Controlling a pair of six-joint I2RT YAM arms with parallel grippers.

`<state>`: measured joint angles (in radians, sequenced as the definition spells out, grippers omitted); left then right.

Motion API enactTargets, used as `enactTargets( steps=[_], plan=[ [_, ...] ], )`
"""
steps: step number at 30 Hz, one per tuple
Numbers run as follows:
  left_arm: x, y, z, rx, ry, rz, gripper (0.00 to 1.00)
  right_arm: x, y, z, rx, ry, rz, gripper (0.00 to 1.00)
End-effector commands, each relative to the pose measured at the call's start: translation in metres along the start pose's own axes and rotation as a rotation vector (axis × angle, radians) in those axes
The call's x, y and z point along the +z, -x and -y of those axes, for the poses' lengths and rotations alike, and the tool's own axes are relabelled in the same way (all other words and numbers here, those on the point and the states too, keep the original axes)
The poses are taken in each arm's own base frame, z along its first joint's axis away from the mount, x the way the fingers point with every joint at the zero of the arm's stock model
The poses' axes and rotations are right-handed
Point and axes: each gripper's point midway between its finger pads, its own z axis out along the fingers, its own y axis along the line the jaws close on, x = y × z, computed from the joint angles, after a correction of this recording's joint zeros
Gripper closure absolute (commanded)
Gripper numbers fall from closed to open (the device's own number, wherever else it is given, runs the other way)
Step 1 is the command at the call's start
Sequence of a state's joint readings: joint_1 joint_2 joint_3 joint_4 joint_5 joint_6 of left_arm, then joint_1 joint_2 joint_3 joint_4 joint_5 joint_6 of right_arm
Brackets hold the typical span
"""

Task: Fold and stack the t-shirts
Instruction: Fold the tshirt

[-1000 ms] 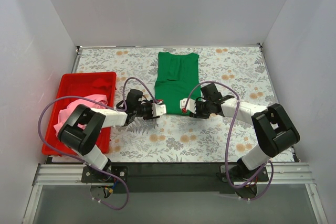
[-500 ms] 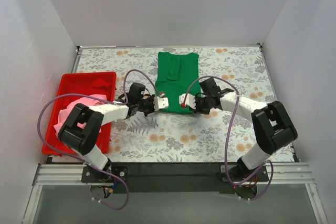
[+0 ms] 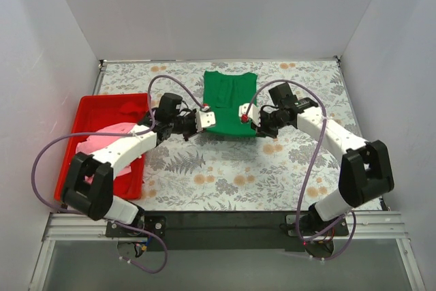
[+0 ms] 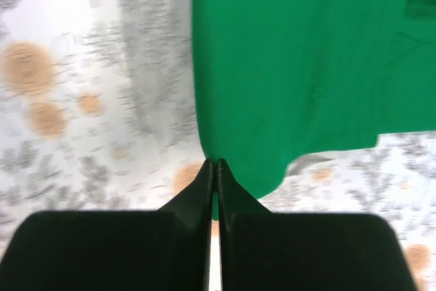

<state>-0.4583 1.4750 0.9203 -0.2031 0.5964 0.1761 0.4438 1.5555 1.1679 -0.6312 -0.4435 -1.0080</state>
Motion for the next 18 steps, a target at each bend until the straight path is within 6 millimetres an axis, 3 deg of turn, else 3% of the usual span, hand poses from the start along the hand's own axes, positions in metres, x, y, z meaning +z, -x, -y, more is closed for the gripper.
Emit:
enactTargets(
  steps=[1,4,5,6,9,12,15,16,18],
  plan=[
    [-0.026,0.015,0.054,-0.013,-0.146,0.014,1.0,-0.021,0.006,-0.064,0.091,0.132,0.047,0.99],
    [-0.05,0.03,0.089,-0.029,-0.204,0.045,1.0,-0.037,0.013,-0.107,0.082,0.181,0.072,0.99],
    [-0.056,0.023,0.108,-0.059,-0.239,0.021,1.0,-0.038,0.015,-0.128,0.09,0.225,0.077,0.99],
    [-0.069,0.033,0.113,-0.067,-0.217,0.046,1.0,-0.049,0.023,-0.137,0.078,0.212,0.106,0.99],
    [-0.086,0.038,0.129,-0.114,-0.221,0.054,1.0,-0.068,0.041,-0.158,0.09,0.247,0.155,0.99],
    [-0.097,0.052,0.115,-0.166,-0.159,0.04,1.0,-0.072,0.047,-0.145,0.066,0.222,0.137,0.99],
    [-0.084,0.048,0.09,-0.179,-0.119,-0.021,1.0,-0.066,0.044,-0.115,0.068,0.208,0.122,0.99],
    [-0.084,0.058,0.07,-0.163,-0.081,-0.001,1.0,-0.063,0.043,-0.106,0.042,0.204,0.123,0.99],
    [-0.067,0.047,0.048,-0.165,-0.081,-0.024,1.0,-0.05,0.035,-0.087,0.053,0.219,0.098,0.99]
  ],
)
